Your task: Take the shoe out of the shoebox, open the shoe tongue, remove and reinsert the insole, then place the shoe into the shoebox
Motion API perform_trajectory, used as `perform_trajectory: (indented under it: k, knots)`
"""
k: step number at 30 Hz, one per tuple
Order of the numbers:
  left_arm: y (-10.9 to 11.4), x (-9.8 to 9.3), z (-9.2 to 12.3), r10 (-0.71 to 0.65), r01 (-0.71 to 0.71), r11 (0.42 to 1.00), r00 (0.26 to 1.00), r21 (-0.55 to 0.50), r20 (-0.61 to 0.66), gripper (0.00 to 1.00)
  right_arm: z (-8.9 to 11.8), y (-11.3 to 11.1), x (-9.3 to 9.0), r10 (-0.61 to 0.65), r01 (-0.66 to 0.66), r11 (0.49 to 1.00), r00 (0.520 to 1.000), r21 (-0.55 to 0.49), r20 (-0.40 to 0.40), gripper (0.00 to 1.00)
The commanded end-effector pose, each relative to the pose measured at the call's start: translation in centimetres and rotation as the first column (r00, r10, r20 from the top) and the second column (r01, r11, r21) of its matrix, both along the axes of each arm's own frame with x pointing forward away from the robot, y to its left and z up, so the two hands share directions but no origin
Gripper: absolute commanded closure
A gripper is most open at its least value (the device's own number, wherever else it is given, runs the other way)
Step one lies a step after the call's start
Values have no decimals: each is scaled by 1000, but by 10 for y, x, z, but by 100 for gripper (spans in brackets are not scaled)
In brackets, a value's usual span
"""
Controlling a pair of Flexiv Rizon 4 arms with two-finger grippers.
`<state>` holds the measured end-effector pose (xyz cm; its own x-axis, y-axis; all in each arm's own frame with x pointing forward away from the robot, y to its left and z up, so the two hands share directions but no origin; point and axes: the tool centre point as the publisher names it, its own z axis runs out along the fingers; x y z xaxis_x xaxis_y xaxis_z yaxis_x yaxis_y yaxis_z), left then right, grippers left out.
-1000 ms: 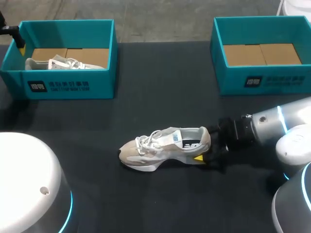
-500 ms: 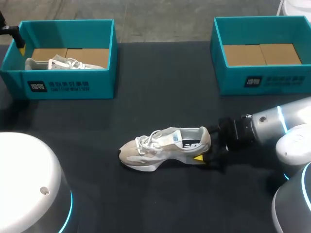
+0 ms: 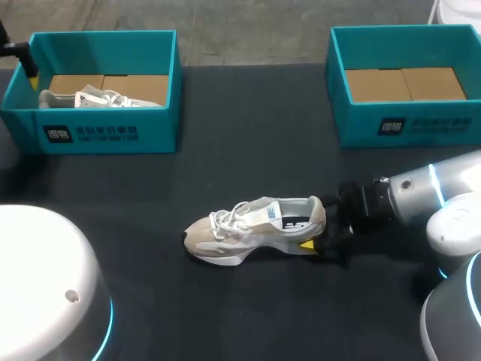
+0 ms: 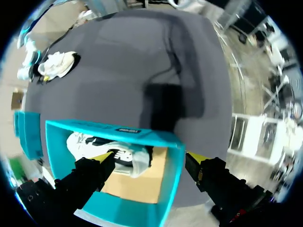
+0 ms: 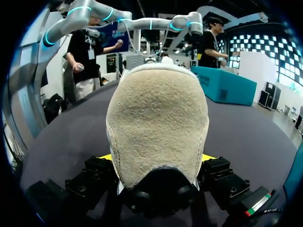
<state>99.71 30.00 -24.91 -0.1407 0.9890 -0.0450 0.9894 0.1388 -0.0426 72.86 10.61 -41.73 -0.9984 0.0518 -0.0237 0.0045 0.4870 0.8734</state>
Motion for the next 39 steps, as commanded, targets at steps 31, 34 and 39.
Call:
perform_trajectory:
  k: [31, 34, 39]
  knots:
    - [-67, -42, 16, 915, -915, 403, 403, 2, 20, 0, 0, 2, 0, 0, 0, 1000, 1000, -2, 0, 100]
    - [-89, -52, 21, 968, -968, 250, 250, -10, 26, 0, 0, 2, 0, 0, 0, 1000, 1000, -2, 0, 100]
    - [-116, -70, 24, 999, -999, 39, 39, 12, -7, 0, 0, 2, 0, 0, 0, 1000, 1000, -2, 0, 100]
